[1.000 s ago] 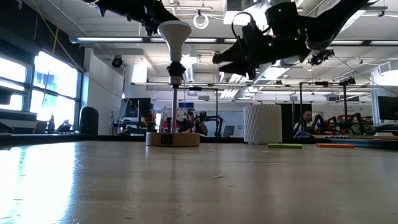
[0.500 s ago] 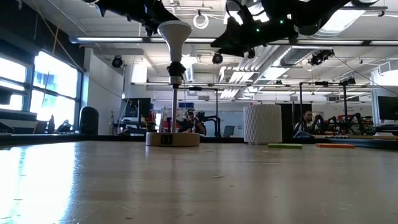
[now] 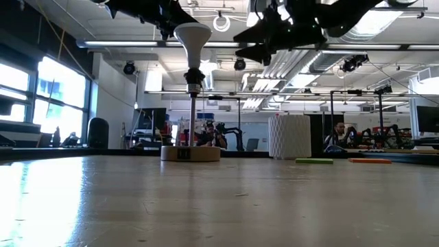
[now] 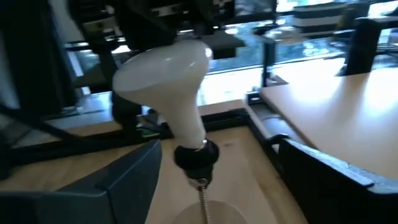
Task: Screw lightbulb
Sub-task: Insert the lightbulb into the lamp socket
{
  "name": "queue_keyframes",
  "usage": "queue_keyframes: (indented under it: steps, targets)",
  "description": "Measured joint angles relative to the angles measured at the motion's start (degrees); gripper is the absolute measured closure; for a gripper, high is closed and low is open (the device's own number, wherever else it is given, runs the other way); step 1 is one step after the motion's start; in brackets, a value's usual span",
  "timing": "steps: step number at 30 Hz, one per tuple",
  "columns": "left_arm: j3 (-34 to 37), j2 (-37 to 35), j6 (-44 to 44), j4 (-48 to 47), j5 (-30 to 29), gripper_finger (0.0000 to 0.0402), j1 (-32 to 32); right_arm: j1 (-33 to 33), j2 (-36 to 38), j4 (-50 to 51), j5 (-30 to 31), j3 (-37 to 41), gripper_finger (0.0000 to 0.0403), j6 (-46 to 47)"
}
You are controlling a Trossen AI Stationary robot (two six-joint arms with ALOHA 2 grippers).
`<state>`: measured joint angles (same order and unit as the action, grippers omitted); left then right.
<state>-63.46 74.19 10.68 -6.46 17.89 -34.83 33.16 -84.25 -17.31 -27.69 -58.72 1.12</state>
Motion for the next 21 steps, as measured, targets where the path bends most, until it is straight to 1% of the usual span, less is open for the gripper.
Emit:
queue_keyframes:
  steps: [2,5,7,10,14,16,21]
  targets:
    - [-0.01,0.0,-0.06,0.0,0.0,0.0227,-0.01,1.33,-1.76,0.12,-7.15,-1.29,0.007,-0.95]
    - [0.0,0.0,-0.09,0.0,0.0,0.0227,-0.02,3.68,-6.05,-0.18,-21.47,-4.18,0.0067,-2.93]
    - [0.0,0.0,-0.13,-0.01,0.0,0.0227,0.0,4.96,-9.62,-0.89,-28.18,-6.78,0.0066,-3.05]
    - [0.0,0.0,-0.71,-0.02,0.0,0.0227,0.0,6.07,-15.26,-1.34,-33.0,-11.97,0.0066,-3.08]
    - [0.0,0.0,-1.44,-0.02,0.0,0.0227,0.0,6.34,-23.02,-1.27,-42.8,-20.03,0.0066,-2.33]
    - [0.0,0.02,-1.53,-0.04,0.0,0.0227,0.02,6.31,-26.3,-1.25,-46.59,-24.16,0.0066,-0.93]
    - [0.0,0.02,-1.6,-0.04,0.0,0.0227,0.07,6.34,-32.79,-1.1,-53.32,-32.75,0.0066,1.99]
